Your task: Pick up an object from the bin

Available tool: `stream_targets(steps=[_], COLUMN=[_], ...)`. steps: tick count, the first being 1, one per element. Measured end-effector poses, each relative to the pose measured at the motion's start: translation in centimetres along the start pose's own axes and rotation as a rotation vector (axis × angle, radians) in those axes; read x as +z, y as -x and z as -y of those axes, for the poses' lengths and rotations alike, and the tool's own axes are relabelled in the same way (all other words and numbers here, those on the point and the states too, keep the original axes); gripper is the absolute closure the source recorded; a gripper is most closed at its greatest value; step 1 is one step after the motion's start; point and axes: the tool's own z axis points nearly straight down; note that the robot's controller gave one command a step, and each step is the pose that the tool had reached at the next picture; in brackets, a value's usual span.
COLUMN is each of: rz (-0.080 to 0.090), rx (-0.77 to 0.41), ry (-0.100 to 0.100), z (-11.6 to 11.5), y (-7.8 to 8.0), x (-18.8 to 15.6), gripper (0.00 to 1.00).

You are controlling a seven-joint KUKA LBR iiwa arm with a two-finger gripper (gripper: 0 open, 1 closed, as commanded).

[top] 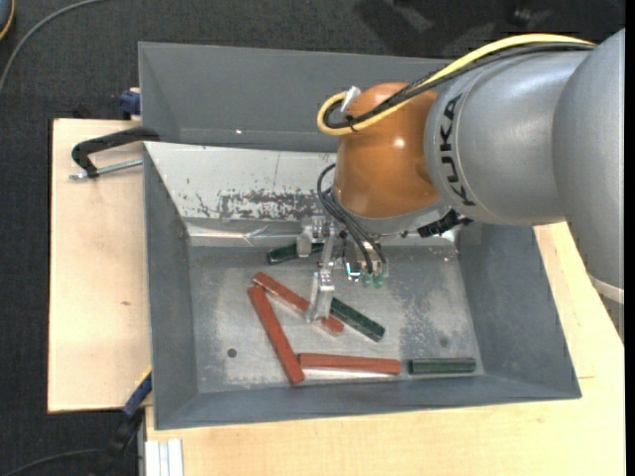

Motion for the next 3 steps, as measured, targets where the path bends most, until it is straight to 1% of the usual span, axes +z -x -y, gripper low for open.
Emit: stream_targets(steps=[1,2,3], rz=[0.001,0.006,0.022], rx=[0.246,0.243,0.268], ry=[-0.002,0.001,0.004], z=[8.2,8.0,7.4], y=[-4.3,-4.2,-4.0], x=[6.8,6.7,-10.3], gripper=[0.0,1.0,1.0])
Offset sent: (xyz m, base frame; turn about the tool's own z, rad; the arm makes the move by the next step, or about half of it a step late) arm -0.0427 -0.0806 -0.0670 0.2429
